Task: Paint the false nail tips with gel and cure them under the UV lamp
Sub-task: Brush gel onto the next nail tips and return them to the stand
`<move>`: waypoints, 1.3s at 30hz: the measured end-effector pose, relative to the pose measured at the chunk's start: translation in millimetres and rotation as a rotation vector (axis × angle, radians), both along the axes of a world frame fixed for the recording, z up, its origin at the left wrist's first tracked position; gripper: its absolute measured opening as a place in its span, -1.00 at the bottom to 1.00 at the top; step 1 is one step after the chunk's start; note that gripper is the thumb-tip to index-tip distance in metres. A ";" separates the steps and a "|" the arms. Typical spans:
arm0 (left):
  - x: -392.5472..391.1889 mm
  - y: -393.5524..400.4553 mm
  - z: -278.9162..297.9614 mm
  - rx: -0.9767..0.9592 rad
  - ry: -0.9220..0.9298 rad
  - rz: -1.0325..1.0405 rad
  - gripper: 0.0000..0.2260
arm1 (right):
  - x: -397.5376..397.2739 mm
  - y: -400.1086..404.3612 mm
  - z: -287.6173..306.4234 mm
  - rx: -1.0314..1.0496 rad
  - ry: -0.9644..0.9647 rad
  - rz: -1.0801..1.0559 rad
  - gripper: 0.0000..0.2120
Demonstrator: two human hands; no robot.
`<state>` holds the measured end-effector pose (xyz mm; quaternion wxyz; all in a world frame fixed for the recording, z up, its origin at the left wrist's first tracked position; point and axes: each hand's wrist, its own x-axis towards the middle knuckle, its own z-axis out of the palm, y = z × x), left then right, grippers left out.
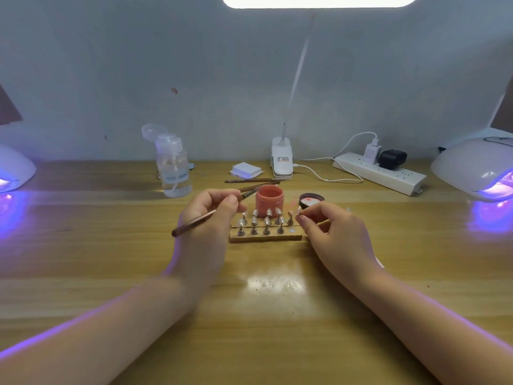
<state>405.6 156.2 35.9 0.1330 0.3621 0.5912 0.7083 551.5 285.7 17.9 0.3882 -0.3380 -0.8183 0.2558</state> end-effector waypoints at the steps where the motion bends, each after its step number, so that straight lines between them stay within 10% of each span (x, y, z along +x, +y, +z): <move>1: -5.1 2.8 6.3 -0.005 0.081 0.029 -0.87 | -0.6 1.0 -0.3 0.000 0.000 0.002 -0.97; 20: -36.2 107.7 83.2 -0.861 0.580 -0.042 -0.87 | -6.5 5.6 -7.6 0.024 0.051 0.043 -0.96; 39: -52.3 105.6 69.8 -0.829 0.435 -0.146 -0.84 | -5.2 5.5 -5.8 0.023 0.027 0.041 -0.94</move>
